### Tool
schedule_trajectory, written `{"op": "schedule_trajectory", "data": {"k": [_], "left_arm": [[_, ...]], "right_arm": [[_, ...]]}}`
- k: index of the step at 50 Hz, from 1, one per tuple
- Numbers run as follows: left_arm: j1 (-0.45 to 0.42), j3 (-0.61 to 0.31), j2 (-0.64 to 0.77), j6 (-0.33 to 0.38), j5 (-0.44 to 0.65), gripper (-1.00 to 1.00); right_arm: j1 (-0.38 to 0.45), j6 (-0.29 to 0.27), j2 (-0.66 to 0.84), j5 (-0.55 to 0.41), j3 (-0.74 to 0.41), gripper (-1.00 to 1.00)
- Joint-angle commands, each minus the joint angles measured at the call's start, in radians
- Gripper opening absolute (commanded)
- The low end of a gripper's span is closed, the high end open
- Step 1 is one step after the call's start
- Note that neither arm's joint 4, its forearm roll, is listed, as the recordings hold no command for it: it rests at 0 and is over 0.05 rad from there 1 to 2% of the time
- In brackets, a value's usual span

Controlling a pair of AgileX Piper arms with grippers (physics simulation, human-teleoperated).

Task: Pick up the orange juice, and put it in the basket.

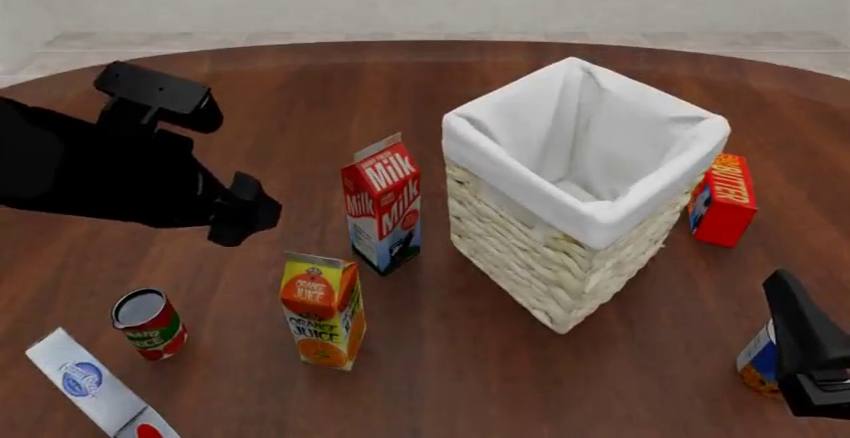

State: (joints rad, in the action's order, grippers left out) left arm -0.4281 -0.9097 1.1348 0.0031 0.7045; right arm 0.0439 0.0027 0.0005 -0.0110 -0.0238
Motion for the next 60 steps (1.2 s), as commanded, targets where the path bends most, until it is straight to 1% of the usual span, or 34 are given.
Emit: {"op": "schedule_trajectory", "data": {"k": [1, 11, 21, 27, 32, 35, 46, 51, 60], "left_arm": [[-0.065, -0.004, 0.012, -0.012, -0.001, 1.00], [-0.107, 0.005, 0.049, -0.019, -0.036, 1.00], [-0.092, 0.041, 0.097, 0.002, -0.101, 1.00], [-0.129, 0.031, 0.126, -0.027, -0.109, 1.00], [-0.142, 0.027, 0.136, -0.040, -0.110, 1.00], [-0.159, 0.026, 0.149, -0.071, -0.111, 1.00], [-0.224, 0.010, 0.152, -0.134, -0.095, 1.00], [-0.227, 0.008, 0.149, -0.136, -0.094, 1.00], [-0.214, 0.033, 0.153, -0.131, -0.113, 1.00]], "right_arm": [[-0.002, 0.005, 0.001, 0.001, -0.002, 1.00], [-0.003, 0.014, 0.001, 0.000, -0.005, 1.00], [-0.004, 0.022, 0.001, 0.000, -0.008, 1.00], [-0.005, 0.029, 0.001, -0.001, -0.010, 1.00], [-0.005, 0.031, 0.001, -0.002, -0.011, 1.00], [-0.004, 0.032, 0.001, -0.001, -0.011, 1.00], [-0.001, 0.031, 0.001, -0.002, -0.012, 1.00], [0.001, 0.030, 0.001, -0.002, -0.012, 1.00], [0.004, 0.031, 0.000, -0.002, -0.012, 1.00]]}}
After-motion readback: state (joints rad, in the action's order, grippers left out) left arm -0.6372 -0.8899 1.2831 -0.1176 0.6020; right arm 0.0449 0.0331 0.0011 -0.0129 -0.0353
